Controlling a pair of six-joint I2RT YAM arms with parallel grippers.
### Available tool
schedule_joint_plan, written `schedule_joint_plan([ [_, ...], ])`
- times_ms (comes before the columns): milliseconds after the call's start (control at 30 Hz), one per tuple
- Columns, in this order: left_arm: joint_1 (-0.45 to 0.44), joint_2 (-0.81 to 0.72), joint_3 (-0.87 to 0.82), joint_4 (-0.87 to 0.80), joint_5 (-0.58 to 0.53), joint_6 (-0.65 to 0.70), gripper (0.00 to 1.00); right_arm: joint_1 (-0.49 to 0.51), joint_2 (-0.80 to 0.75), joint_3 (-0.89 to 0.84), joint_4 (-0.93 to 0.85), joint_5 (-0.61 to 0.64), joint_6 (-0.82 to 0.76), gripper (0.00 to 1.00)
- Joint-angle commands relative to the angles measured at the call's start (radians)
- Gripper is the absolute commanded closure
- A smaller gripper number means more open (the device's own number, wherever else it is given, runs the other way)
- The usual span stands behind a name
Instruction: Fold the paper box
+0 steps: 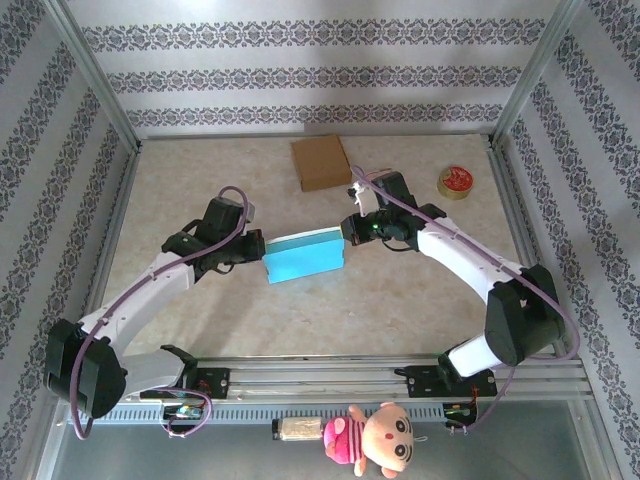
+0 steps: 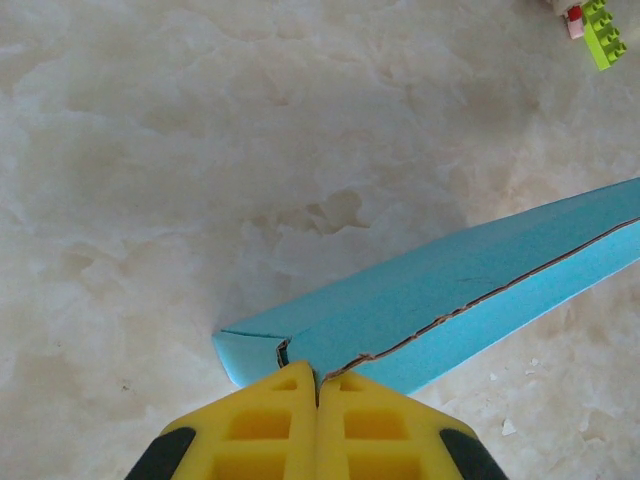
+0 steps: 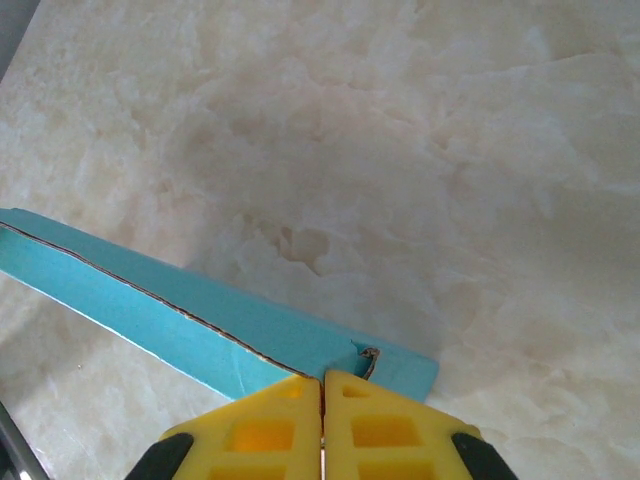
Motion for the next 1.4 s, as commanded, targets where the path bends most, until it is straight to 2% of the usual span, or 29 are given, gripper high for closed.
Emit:
schedule_joint_plan([
  [0,-0.006,0.008,-0.070,-0.060,0.035,-0.029,0.97,0.026,-0.010,-0.048,-0.039,-0.001,-0.002,0.91],
  [133,-0.007,0.012,-0.100,-0.058,0.063,-0.050,0.97,0.038,-0.012,-0.067,-0.037,0.009,-0.004,0.91],
  [333,-0.008,-0.019,-0.145,-0.078,0.035,-0.060,0.91,0.059,-0.018,-0.122,-0.010,0.058,-0.035,0.90],
  [433,-0.006,-0.018,-0.152,-0.071,0.035,-0.065,0.89,0.060,-0.015,-0.104,-0.013,0.052,-0.035,0.88],
  [633,-0.008,-0.041,-0.121,-0.050,0.046,-0.072,0.77,0.062,-0.044,-0.060,-0.025,0.027,-0.028,0.83],
  [800,-0.008,-0.084,-0.125,-0.025,0.054,-0.090,0.74,0.059,-0.074,-0.032,-0.050,0.028,-0.027,0.76],
  [1367,-0.007,-0.196,-0.098,0.003,0.048,-0.094,0.67,0.038,-0.119,0.078,-0.069,0.051,0.009,0.65],
])
